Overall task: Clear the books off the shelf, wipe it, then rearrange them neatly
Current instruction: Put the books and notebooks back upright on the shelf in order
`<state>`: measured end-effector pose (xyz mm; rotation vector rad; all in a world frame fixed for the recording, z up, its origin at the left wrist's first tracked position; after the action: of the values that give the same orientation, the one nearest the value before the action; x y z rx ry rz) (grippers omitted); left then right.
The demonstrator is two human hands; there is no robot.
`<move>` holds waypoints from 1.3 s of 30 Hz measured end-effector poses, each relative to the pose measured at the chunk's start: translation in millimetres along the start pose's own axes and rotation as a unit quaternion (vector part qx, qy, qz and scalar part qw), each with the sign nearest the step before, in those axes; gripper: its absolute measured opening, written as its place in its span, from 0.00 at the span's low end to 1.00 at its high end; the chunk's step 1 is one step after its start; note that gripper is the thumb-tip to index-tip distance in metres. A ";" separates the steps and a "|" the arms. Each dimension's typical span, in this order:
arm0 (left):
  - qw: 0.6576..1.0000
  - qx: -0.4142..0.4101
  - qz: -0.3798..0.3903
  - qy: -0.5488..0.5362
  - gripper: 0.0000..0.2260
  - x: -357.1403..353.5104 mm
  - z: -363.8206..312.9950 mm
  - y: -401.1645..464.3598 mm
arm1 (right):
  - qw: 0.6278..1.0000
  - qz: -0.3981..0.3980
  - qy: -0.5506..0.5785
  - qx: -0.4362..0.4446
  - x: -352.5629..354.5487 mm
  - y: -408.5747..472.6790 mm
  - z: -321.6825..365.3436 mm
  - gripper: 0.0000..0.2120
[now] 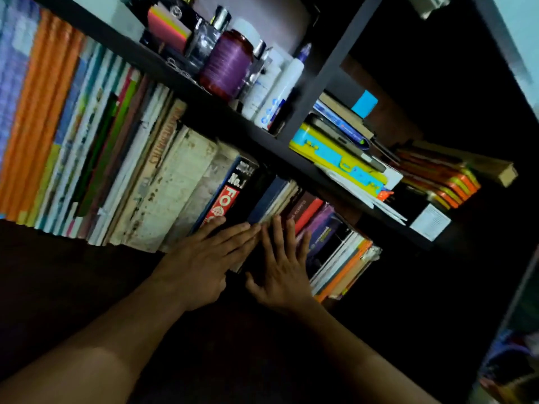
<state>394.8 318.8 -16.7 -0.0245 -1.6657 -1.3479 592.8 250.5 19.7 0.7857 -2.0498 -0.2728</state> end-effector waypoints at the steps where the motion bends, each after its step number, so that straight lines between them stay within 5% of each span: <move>1: 1.000 0.005 0.012 0.007 0.44 3.0 -2.3 1.1 | 1.000 -0.001 0.019 0.002 6.1 0.9 1.0 0.47; 4: 0.998 0.014 0.055 0.032 0.40 8.5 -14.3 2.7 | 0.992 -0.040 0.117 -0.003 37.6 -15.1 -4.5 0.44; 9: 0.998 0.022 0.035 -0.051 0.38 38.7 -66.0 33.9 | 0.952 -0.080 0.116 -0.271 25.3 -68.6 -33.1 0.48; 14: 0.996 -0.015 0.077 -0.050 0.36 13.7 -108.0 70.1 | 0.953 -0.002 0.165 -0.252 -15.2 -81.9 -48.5 0.56; 19: 0.996 -0.002 0.086 -0.001 0.40 -25.4 -100.8 47.1 | 0.935 -0.121 0.245 -0.227 0.1 -89.4 -55.6 0.47; 22: 0.996 0.013 0.079 0.047 0.36 -30.3 -107.4 44.8 | 0.839 -0.238 0.274 -0.405 1.9 -93.5 -69.9 0.42; 24: 0.994 0.020 0.087 0.071 0.34 -24.7 -113.5 46.8 | 0.754 -0.205 0.353 -0.514 -7.0 -92.9 -81.5 0.43; 26: 0.993 0.012 0.097 0.073 0.35 -25.4 -114.4 46.5 | 0.710 -0.177 0.372 -0.572 -14.4 -91.4 -88.0 0.44; 31: 0.996 -0.023 0.060 -0.055 0.36 -13.8 -113.4 52.2 | 0.709 -0.157 0.333 -0.602 -17.2 -85.5 -91.9 0.45; 35: 0.993 -0.073 0.077 -0.054 0.33 -25.7 -119.4 49.7 | 0.705 -0.149 0.333 -0.609 -22.6 -83.9 -94.7 0.46; 39: 0.993 -0.051 0.099 -0.044 0.32 -43.7 -111.3 45.3 | 0.724 -0.135 0.316 -0.598 -26.6 -82.2 -97.5 0.36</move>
<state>514.5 274.1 -19.6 -0.3058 -1.6195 -1.2940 717.7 213.4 19.4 0.2372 -0.7597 -1.1643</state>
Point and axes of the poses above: each hand's wrist, its own y-axis towards the middle knuckle, its own x-axis out of the back of the hand, z = x × y, the point moved 1 cm from there along y, towards the middle knuckle, and after that the axes turned 8 degrees about x, right-handed, at the moved point
